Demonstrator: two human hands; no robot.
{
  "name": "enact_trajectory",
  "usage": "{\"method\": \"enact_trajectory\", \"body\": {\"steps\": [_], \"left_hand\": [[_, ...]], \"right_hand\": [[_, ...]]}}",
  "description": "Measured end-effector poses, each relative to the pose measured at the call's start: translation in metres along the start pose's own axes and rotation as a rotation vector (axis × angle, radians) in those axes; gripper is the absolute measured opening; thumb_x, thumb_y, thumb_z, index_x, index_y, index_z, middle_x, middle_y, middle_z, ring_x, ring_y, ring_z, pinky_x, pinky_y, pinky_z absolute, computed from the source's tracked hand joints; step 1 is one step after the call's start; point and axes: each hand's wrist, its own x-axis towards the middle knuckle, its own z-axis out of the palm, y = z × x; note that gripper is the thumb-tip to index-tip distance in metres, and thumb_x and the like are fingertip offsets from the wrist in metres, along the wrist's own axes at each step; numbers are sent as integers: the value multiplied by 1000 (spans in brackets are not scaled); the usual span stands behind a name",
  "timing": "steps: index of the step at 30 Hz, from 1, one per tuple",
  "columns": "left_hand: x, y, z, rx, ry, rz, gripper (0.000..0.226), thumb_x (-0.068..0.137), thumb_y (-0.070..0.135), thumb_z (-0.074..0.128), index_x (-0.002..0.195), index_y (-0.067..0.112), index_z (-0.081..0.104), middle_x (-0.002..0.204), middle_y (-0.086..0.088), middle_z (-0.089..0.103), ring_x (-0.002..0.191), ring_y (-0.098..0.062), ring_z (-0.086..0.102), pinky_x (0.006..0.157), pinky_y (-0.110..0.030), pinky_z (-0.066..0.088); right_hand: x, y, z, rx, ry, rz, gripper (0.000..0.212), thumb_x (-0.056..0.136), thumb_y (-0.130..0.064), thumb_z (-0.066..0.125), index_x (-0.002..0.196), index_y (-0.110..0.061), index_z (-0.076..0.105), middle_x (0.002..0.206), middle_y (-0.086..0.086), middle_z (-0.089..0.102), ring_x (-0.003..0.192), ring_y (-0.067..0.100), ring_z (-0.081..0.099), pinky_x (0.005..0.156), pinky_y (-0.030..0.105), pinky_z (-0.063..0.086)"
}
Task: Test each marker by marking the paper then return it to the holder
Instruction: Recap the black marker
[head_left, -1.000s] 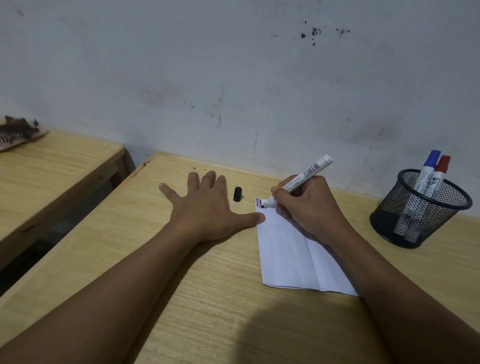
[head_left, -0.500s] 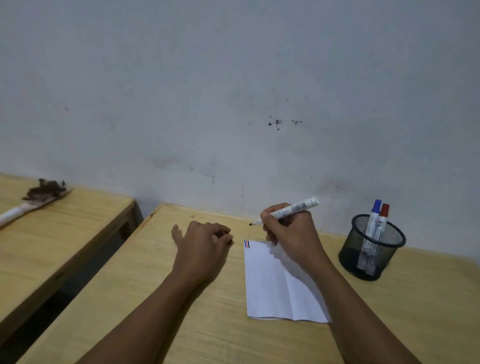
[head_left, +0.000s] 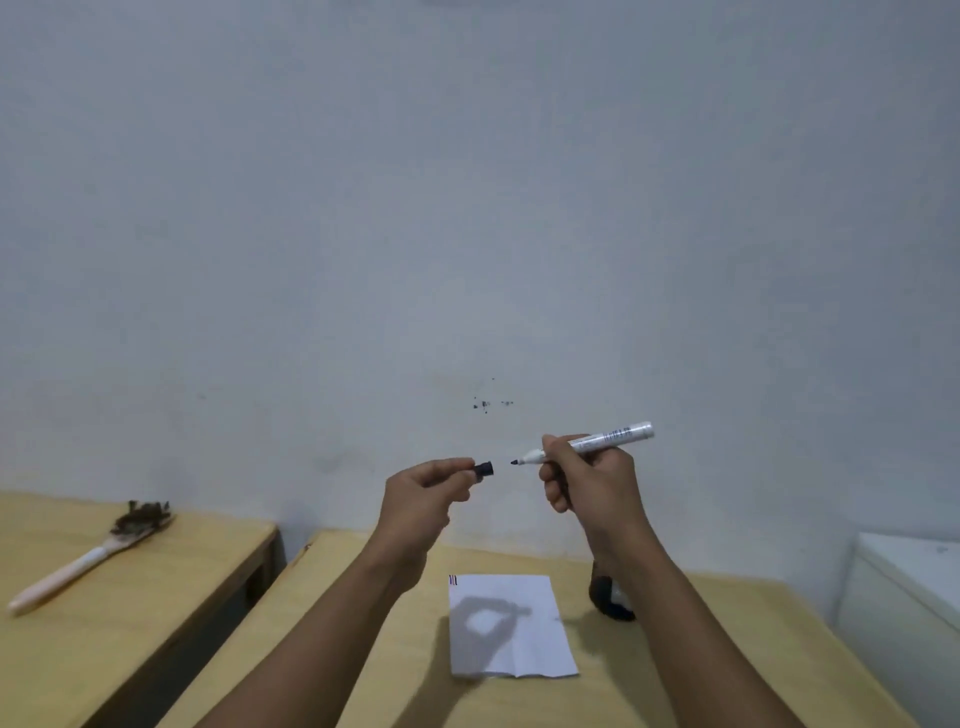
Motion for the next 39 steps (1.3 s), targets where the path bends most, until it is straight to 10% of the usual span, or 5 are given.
{"method": "enact_trajectory", "body": {"steps": [10, 20, 28, 34, 39], "left_hand": [[-57, 78, 40, -54, -161, 109, 12, 88, 15, 70, 98, 18, 78, 90, 4, 78, 87, -17, 63, 98, -50, 48], [-75, 105, 68, -30, -237, 274, 16, 79, 19, 82, 93, 12, 79, 80, 4, 76, 77, -7, 68, 73, -26, 52], [-60, 92, 82, 370, -127, 666, 8, 78, 17, 83, 86, 15, 81, 78, 7, 77, 72, -6, 69, 67, -16, 53], [-33, 64, 90, 741, -15, 778, 10, 81, 29, 79, 91, 31, 77, 76, 21, 65, 74, 1, 59, 75, -33, 54], [-16, 41, 115, 774, -127, 818, 15, 79, 35, 80, 92, 33, 75, 73, 24, 61, 74, -2, 59, 83, -48, 51]], "right_hand": [[-46, -91, -30, -18, 0, -148, 21, 95, -18, 65, 86, 1, 72, 63, 9, 63, 48, 14, 53, 45, 25, 42], [-58, -116, -47, -34, -49, -240, 26, 95, -23, 68, 83, 0, 73, 63, 8, 63, 49, 15, 52, 47, 25, 41], [-50, -86, -57, 177, -98, 115, 35, 95, -41, 64, 82, -9, 65, 56, -1, 49, 42, 9, 41, 40, 17, 33], [-30, -34, -83, -648, 201, -273, 24, 84, -42, 75, 85, -21, 64, 65, -8, 55, 52, 12, 47, 55, 31, 45], [-5, -7, -102, -817, -6, -409, 30, 85, -26, 78, 113, -28, 66, 103, -11, 57, 76, 7, 62, 69, 26, 56]]}}
